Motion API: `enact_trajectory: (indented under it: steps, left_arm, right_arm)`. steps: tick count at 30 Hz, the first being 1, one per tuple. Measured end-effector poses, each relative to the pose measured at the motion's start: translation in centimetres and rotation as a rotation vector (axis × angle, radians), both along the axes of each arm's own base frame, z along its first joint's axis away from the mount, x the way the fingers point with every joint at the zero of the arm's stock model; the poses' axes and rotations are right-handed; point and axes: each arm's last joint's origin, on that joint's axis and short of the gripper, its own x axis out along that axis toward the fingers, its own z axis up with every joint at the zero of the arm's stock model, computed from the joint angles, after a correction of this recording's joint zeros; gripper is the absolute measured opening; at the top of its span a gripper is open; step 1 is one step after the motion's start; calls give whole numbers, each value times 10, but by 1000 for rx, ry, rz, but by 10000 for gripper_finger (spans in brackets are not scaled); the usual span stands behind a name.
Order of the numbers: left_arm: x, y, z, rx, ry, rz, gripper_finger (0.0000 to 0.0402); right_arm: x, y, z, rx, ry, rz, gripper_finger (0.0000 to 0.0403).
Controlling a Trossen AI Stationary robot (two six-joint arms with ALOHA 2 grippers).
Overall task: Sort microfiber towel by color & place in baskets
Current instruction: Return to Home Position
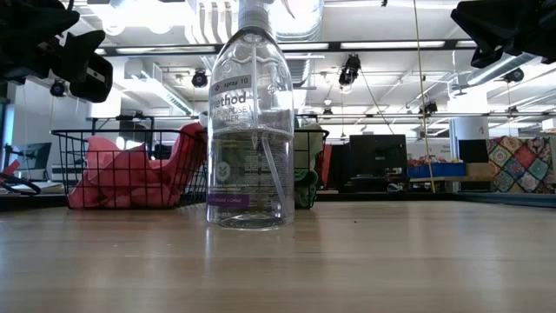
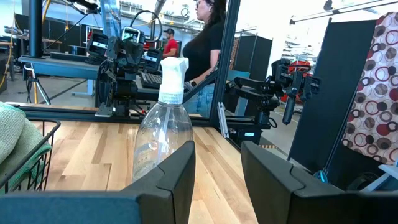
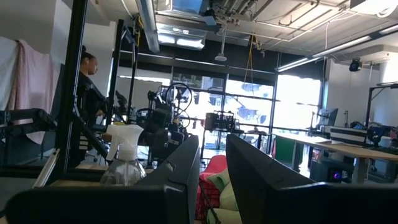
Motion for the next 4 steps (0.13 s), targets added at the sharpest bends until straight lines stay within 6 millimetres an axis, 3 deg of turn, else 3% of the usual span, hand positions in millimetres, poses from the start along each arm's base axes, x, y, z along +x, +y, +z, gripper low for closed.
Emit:
enact_trajectory:
  steps: [4]
  left_arm:
    - [0, 0, 0, 0, 0, 0, 116]
  right_arm:
    - [0, 0, 0, 0, 0, 0, 73]
